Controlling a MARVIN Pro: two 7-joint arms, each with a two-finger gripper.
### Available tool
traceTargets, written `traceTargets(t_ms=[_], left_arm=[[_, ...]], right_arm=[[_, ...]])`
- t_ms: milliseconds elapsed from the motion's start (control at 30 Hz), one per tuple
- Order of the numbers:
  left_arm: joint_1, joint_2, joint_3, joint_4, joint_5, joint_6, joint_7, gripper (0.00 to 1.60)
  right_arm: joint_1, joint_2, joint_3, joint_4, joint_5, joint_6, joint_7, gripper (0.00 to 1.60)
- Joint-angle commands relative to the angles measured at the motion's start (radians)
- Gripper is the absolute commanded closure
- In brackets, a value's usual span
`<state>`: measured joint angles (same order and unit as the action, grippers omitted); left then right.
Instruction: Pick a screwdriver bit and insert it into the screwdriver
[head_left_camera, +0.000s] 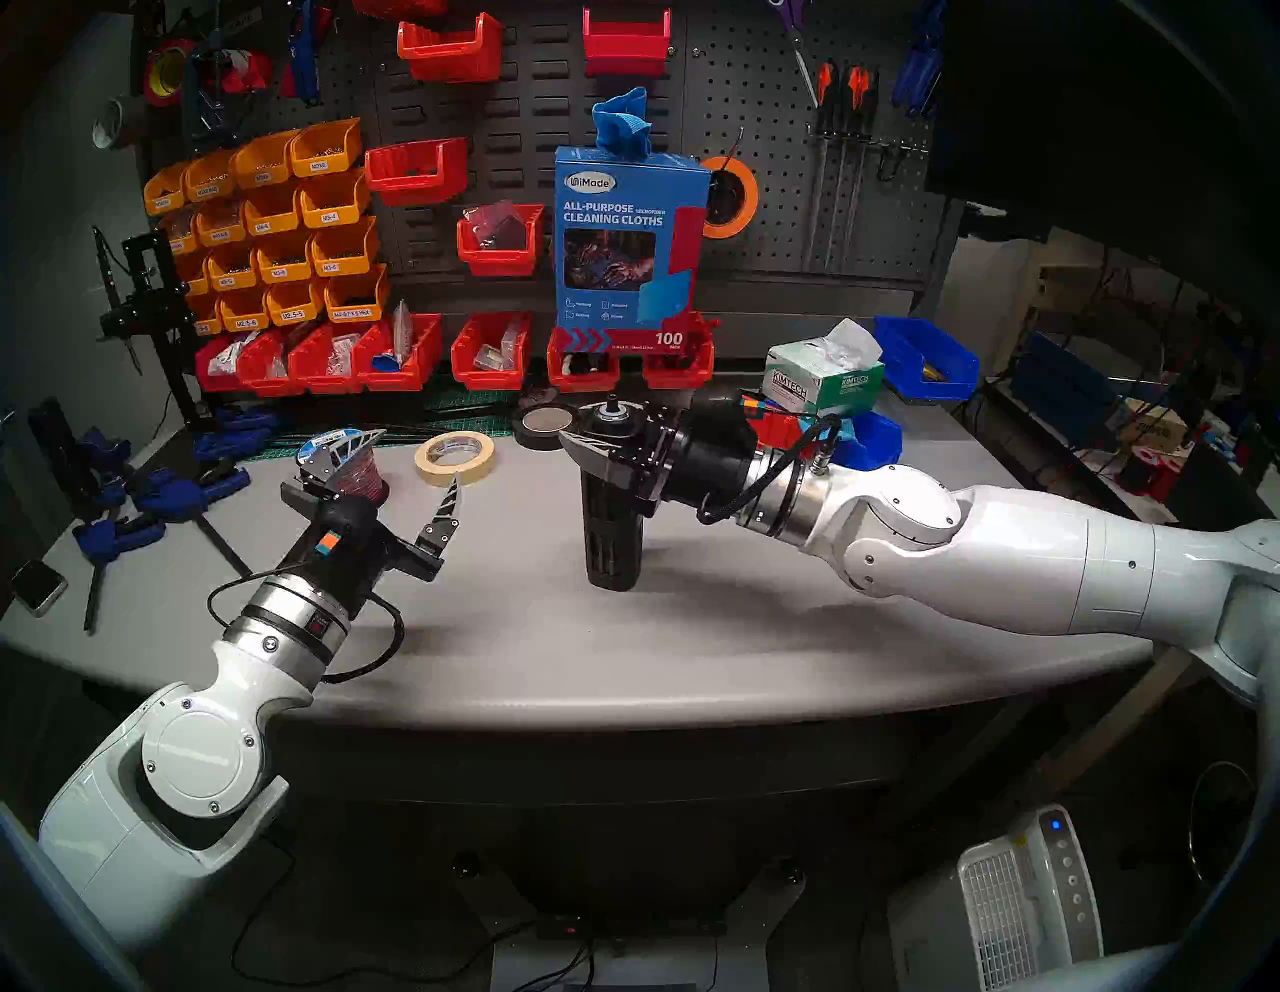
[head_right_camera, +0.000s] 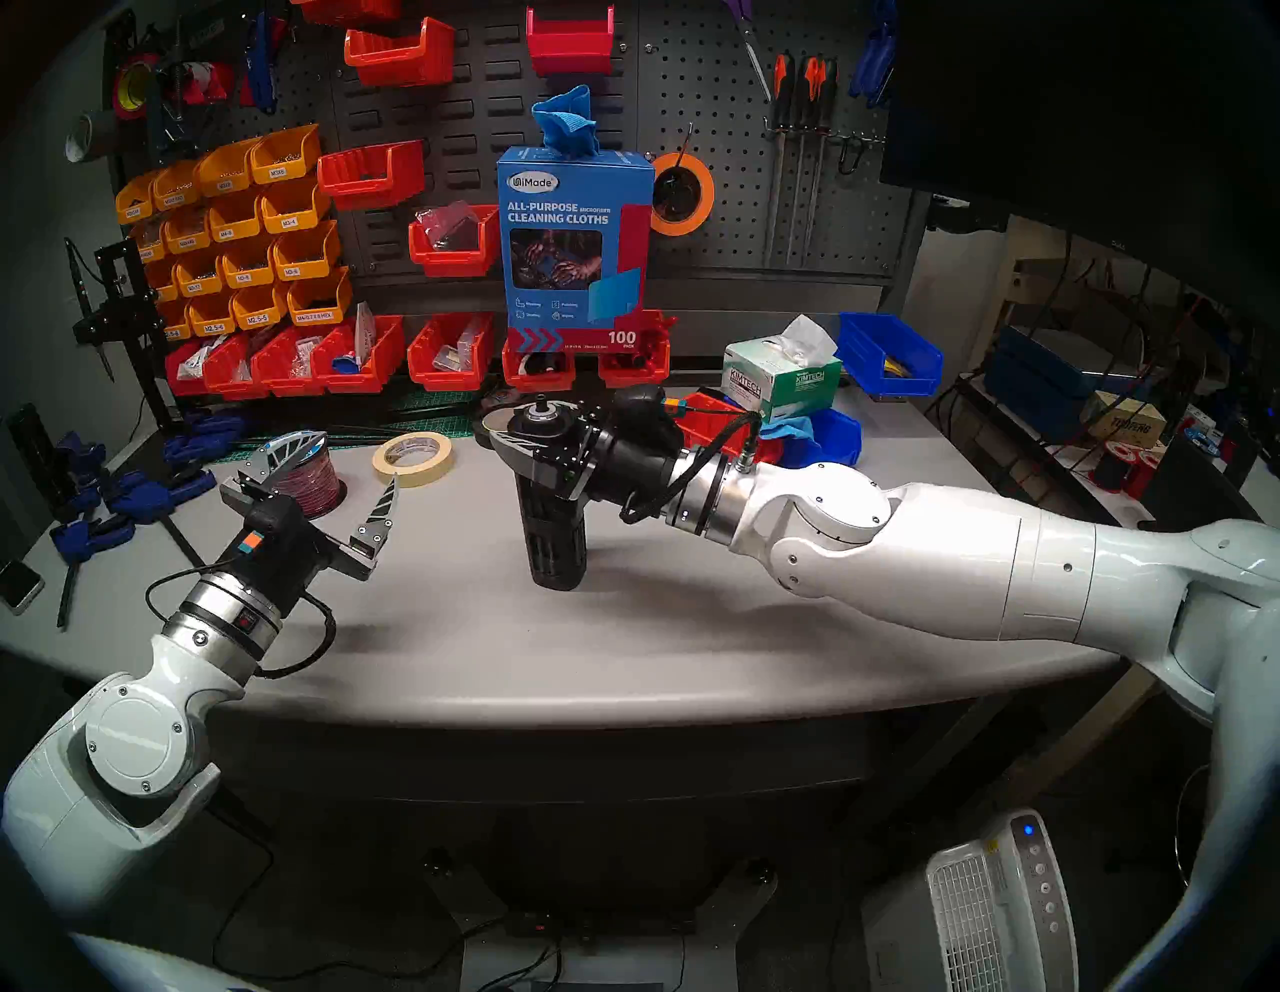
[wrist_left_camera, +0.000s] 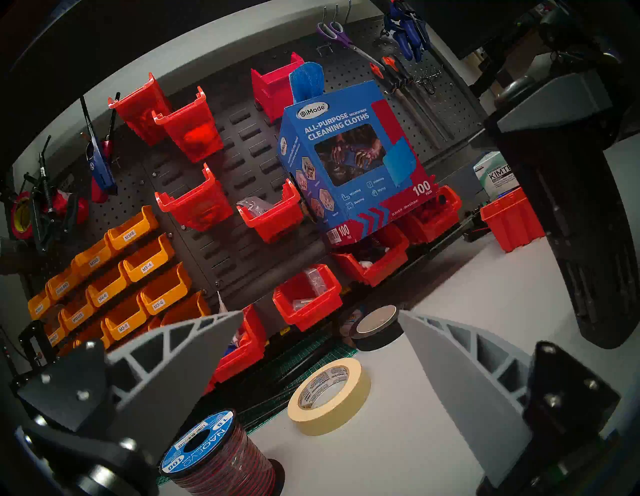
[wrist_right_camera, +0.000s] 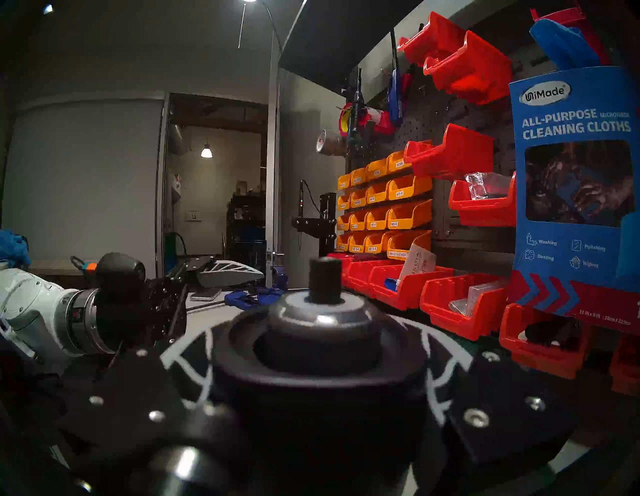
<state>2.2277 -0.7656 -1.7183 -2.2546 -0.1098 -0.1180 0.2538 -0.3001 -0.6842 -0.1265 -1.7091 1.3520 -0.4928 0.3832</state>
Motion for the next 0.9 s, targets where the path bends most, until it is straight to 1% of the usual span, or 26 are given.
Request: traceTargets(t_ms=[0, 100, 200, 367, 767, 867], left_arm=[[-0.009, 0.001, -0.018, -0.025, -0.002, -0.012, 0.004, 0.0], [-0.009, 0.001, -0.018, -0.025, -0.002, -0.012, 0.004, 0.0], [-0.009, 0.001, -0.018, -0.025, -0.002, -0.012, 0.003, 0.0], [-0.009, 0.001, -0.018, -0.025, -0.002, -0.012, 0.003, 0.0], [-0.008, 0.001, -0.019, -0.026, -0.003, -0.012, 0.003, 0.0], [-0.008, 0.001, -0.019, -0.026, -0.003, -0.012, 0.003, 0.0]], right_arm=[[0.023, -0.07, 0.025, 0.041, -0.002, -0.004, -0.003, 1.44], [0.025, -0.081, 0.024, 0.054, -0.001, -0.001, 0.003, 1.42], [0.025, -0.095, 0.025, 0.071, 0.001, 0.0, 0.008, 1.46], [0.029, -0.11, 0.022, 0.09, 0.0, 0.008, 0.022, 1.39], [0.02, -0.146, 0.021, 0.139, 0.008, 0.005, 0.027, 1.37], [0.019, -0.146, 0.02, 0.142, 0.008, 0.005, 0.029, 1.34]])
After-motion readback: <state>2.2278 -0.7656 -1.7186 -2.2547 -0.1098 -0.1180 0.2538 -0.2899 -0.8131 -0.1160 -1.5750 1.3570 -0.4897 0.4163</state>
